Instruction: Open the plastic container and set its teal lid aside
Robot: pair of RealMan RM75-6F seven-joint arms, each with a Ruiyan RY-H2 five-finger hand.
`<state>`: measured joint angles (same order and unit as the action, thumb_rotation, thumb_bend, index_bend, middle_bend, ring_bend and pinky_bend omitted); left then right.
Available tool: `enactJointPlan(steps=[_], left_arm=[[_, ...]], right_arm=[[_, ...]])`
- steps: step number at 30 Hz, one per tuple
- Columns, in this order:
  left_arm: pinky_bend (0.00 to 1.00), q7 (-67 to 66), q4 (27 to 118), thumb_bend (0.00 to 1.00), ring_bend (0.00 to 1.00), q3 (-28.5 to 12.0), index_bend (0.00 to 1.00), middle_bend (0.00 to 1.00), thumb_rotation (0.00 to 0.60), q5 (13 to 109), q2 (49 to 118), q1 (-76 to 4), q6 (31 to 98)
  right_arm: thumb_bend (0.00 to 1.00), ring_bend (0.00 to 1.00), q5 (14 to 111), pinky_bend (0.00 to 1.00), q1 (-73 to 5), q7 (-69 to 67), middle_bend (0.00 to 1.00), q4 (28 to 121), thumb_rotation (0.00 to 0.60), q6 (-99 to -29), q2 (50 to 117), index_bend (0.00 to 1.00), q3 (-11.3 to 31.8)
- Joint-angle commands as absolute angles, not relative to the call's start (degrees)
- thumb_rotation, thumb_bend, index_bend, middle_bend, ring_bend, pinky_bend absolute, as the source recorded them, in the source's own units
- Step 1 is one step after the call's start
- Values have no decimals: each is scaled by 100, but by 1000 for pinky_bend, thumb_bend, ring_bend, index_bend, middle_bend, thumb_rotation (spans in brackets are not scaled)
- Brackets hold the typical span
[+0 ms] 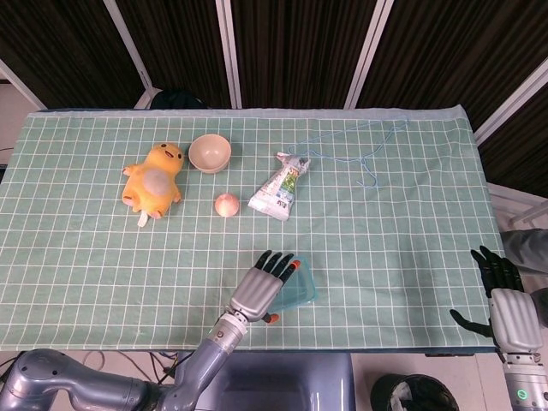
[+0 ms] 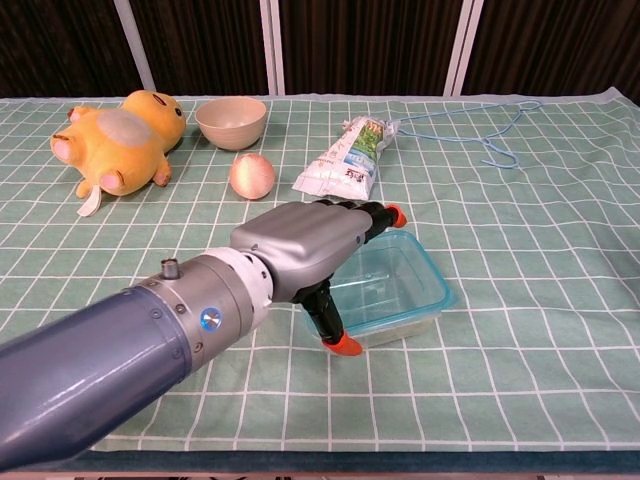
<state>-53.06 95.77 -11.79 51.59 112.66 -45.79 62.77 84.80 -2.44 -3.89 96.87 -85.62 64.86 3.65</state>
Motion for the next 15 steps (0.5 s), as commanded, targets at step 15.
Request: enactJointPlan(steps=[15], left_arm=[[34, -5203, 9436, 21, 0, -1866, 0, 0, 600, 4048, 10906, -4871, 6095]], right_arm=[[250, 0, 8457, 0, -251, -460, 0, 9735, 600, -8481, 6504, 0, 342]])
